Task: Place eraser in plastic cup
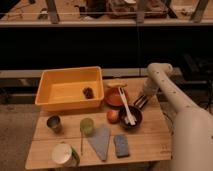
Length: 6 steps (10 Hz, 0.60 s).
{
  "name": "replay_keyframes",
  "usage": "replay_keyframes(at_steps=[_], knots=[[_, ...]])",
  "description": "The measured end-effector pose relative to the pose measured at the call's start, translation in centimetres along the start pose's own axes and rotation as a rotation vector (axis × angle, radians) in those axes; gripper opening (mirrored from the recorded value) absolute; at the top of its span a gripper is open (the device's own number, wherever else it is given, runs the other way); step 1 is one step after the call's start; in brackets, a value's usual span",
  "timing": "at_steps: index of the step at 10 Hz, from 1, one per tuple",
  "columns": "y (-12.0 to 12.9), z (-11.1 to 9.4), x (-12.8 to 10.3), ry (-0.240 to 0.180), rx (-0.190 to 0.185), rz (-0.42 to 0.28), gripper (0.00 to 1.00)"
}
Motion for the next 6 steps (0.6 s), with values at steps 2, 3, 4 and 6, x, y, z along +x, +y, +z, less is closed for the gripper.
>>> replay_keyframes(at_steps=[2,3,4,6], knots=[[-0.3,-1.7,0.9,0.015,-0.001,-0.019,0.19],[-1.2,-3.5,1.4,0.026,0.007,-0.041,0.19],[-2.1,-5.1,1.8,0.038,0.013,-0.063,0.19],[-3.3,-8.5,2.5,0.060,0.036,-0.104,0.19]])
